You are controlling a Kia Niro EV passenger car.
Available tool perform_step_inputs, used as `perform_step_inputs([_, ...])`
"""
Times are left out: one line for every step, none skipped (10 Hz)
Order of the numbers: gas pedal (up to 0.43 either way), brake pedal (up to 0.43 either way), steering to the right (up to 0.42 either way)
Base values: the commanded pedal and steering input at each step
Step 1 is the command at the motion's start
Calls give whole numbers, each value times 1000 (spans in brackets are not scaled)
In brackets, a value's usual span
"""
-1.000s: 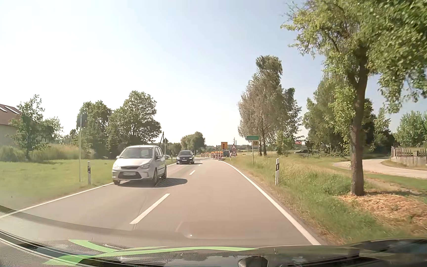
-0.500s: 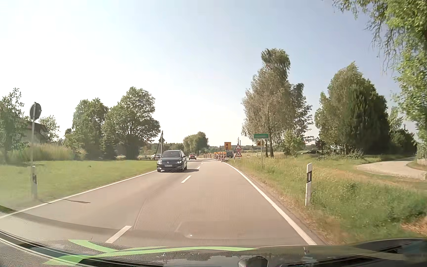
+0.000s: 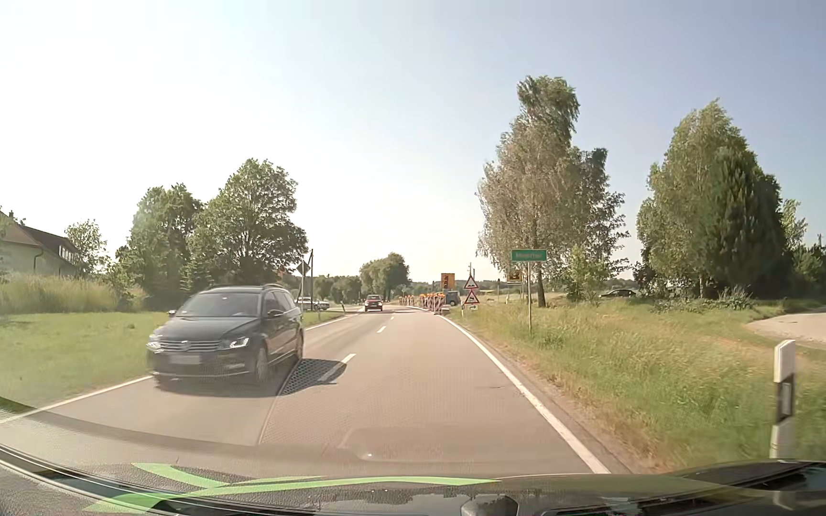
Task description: Follow the waypoints while adhering to traffic rules and regulations
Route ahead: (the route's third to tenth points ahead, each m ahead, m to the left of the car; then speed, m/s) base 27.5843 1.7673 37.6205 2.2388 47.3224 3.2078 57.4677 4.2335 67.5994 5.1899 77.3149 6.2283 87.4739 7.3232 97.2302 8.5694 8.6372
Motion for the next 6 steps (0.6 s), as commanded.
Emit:
perform_step_inputs([177, 0, -18])
perform_step_inputs([177, 0, -18])
perform_step_inputs([177, 0, -18])
perform_step_inputs([177, 0, -18])
perform_step_inputs([177, 0, -18])
perform_step_inputs([177, 0, -18])
